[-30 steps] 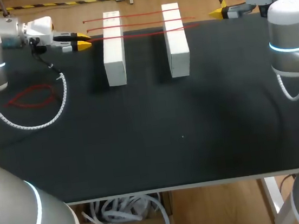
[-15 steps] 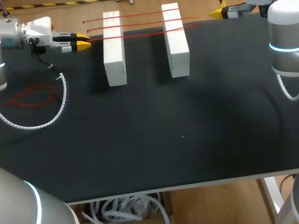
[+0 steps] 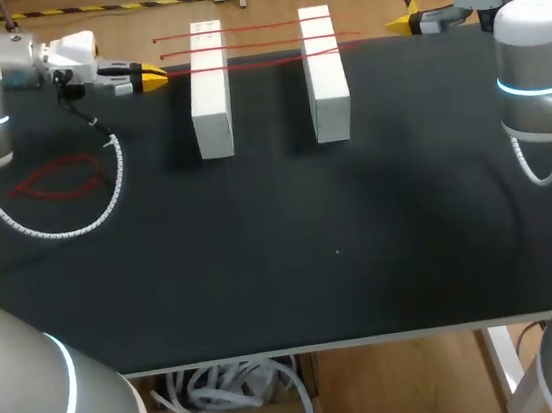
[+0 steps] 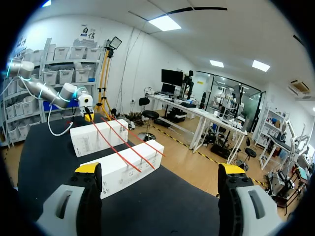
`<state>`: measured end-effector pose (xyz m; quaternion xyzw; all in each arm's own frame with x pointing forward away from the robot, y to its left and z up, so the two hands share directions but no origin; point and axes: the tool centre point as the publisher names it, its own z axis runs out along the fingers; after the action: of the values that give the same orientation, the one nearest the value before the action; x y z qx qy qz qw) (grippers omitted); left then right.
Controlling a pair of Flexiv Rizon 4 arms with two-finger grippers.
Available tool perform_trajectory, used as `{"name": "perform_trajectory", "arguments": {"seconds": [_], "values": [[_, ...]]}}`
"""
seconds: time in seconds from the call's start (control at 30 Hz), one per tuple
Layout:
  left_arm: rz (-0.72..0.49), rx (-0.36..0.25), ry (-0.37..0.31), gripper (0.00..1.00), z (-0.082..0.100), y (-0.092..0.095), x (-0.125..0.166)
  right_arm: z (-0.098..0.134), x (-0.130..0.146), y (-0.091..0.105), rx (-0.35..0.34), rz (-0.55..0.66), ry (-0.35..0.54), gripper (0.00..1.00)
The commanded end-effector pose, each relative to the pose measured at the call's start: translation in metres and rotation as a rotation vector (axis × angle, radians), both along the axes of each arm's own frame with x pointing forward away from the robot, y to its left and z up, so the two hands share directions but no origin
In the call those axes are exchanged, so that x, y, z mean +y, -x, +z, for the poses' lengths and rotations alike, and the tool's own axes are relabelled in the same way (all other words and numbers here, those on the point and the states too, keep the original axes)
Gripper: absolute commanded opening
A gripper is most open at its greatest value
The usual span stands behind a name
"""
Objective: Grab the tape and strap the tape.
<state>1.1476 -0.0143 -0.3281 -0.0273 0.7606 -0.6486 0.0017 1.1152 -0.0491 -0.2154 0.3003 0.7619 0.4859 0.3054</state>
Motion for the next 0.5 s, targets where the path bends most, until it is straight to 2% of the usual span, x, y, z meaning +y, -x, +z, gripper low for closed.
{"name": "perform_trajectory", "arguments": {"seconds": [0.03, 0.3, 0.5], "values": [[-0.008, 0.002, 0.004, 0.02, -0.002, -0.005, 0.001, 0.0, 0.0, 0.0, 0.0, 0.0, 0.0, 1.0], [-0.012, 0.008, 0.004, 0.0, -0.002, -0.002, 0.0, 0.0, 0.0, 0.0, 0.0, 0.0, 0.0, 1.0], [-0.019, -0.003, 0.017, 0.0, 0.008, 0.002, -0.002, 0.0, 0.0, 0.0, 0.0, 0.0, 0.0, 1.0]]}}
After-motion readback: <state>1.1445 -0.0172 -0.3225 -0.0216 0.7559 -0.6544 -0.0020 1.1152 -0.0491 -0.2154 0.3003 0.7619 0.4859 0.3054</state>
